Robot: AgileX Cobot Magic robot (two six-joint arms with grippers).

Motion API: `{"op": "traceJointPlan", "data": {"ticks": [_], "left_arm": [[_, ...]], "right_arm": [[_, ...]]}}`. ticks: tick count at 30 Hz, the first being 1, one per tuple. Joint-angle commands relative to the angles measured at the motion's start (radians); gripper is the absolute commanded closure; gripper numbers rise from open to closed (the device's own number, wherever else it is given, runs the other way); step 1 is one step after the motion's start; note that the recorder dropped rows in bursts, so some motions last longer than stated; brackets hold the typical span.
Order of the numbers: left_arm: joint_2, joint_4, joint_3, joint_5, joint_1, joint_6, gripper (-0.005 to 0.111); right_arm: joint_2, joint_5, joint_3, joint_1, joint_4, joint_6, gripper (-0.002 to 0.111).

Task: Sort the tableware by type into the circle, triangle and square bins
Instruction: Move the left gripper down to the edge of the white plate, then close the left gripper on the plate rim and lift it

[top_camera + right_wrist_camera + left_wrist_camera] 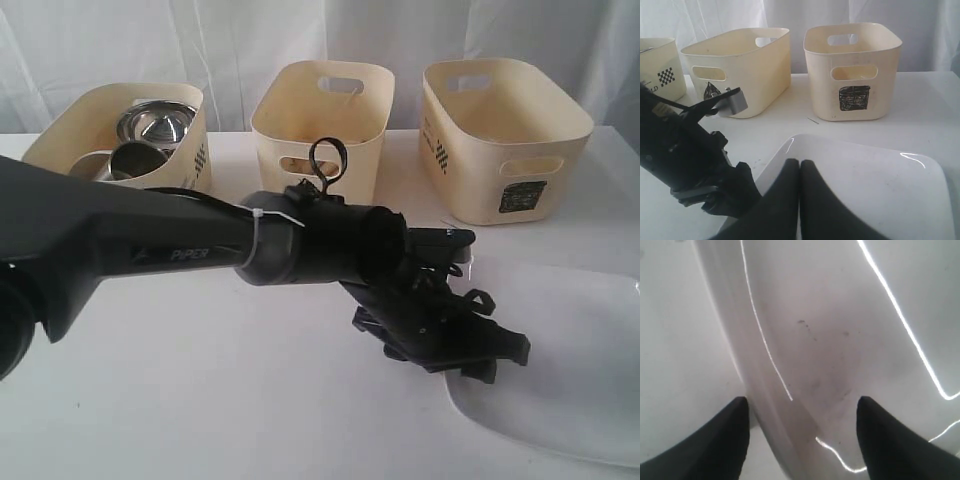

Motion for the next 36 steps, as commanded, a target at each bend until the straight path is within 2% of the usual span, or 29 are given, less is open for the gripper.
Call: {"op": "traceJointPlan", "data": {"ticks": [1,2,4,5,8,13,16,26,36], "left_arm": [[0.021,-0.019,0.009,0.04,-0.005,-0.002,0.043],[0.021,-0.022,0.009,0.04,-0.005,-0.002,0.046],[0.021,-0.024,0.009,0.046,-0.005,-0.002,0.062],[0.021,-0.024,0.009,0.048,-0.005,-0.002,0.077],[0.021,-0.015,0.009,0.05,-0.005,0.056,0.107],[-0.027,0.02,0.009,0.051,0.011,0.161,0.107],[-0.088,0.094,0.009,0.046,0.027,0.161,0.107],[-0.182,0.187,0.007,0.007,0.077,0.16,0.107],[-0.253,0.296,-0.011,-0.055,0.09,0.157,0.107]], "right_arm": [[-0.006,-0.009,0.002,-0.006,0.001,-0.003,0.108],[-0.006,-0.009,0.002,-0.006,0.001,-0.003,0.108],[-0.006,-0.009,0.002,-0.006,0.001,-0.003,0.108],[-0.006,-0.009,0.002,-0.006,0.001,-0.003,0.108],[-0.006,-0.009,0.002,-0.006,0.001,-0.003,0.108],[-0.006,-0.009,0.002,-0.006,0.001,-0.003,0.108],[-0.006,-0.009,0.002,-0.006,0.001,-0.003,0.108],[-0.006,-0.009,0.002,-0.006,0.001,-0.003,0.108],[-0.006,-0.009,0.002,-0.006,0.001,-0.003,0.108]]}}
